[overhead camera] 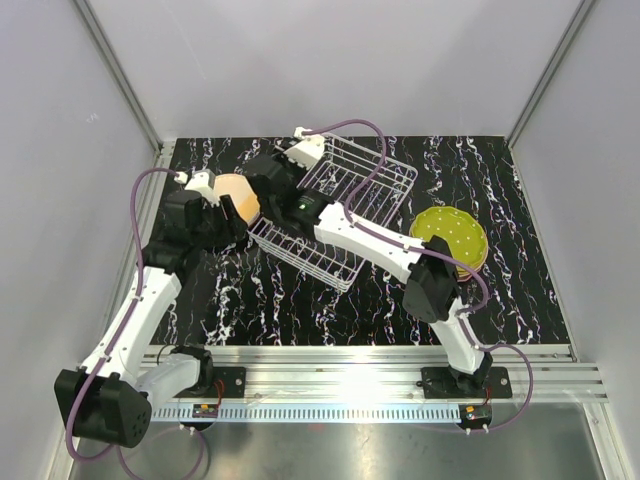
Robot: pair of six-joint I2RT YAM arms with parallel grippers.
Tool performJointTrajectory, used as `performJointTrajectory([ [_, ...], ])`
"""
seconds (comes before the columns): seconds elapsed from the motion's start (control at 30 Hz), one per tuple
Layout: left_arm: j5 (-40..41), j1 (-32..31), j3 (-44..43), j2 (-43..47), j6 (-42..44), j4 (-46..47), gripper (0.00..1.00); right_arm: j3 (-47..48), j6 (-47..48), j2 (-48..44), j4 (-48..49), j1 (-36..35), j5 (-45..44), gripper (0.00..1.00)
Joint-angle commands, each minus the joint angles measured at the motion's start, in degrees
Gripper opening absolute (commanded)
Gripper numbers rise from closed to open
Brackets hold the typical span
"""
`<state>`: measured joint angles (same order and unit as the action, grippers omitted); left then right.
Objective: Load the plates into the dish rack
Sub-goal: Insert the plate into the dish rack
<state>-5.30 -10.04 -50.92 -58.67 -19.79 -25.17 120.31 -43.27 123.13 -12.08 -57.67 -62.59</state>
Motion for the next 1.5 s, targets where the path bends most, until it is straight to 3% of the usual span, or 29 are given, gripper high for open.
performJointTrajectory([
  [0.0, 0.8, -0.4, 0.1, 0.8, -0.5, 2.1, 0.56, 5.5, -3.6, -0.4, 5.9, -0.7, -5.5, 0.00],
  [0.8, -0.2, -1.3, -0.1, 1.0, -0.5, 1.8, 0.57, 7.7, -3.7, 1.5, 9.1, -1.0, -5.5, 0.00],
  [1.17, -0.9, -1.5, -0.1, 0.9, -0.6, 1.8, 0.58, 2.9, -17.7, 0.8, -0.1, -1.0, -4.8, 0.00],
  [1.47, -0.5, -1.7, 0.0, 1.6, -0.5, 1.6, 0.58, 0.9, -19.2, -0.3, -1.4, -1.0, -5.5, 0.00],
])
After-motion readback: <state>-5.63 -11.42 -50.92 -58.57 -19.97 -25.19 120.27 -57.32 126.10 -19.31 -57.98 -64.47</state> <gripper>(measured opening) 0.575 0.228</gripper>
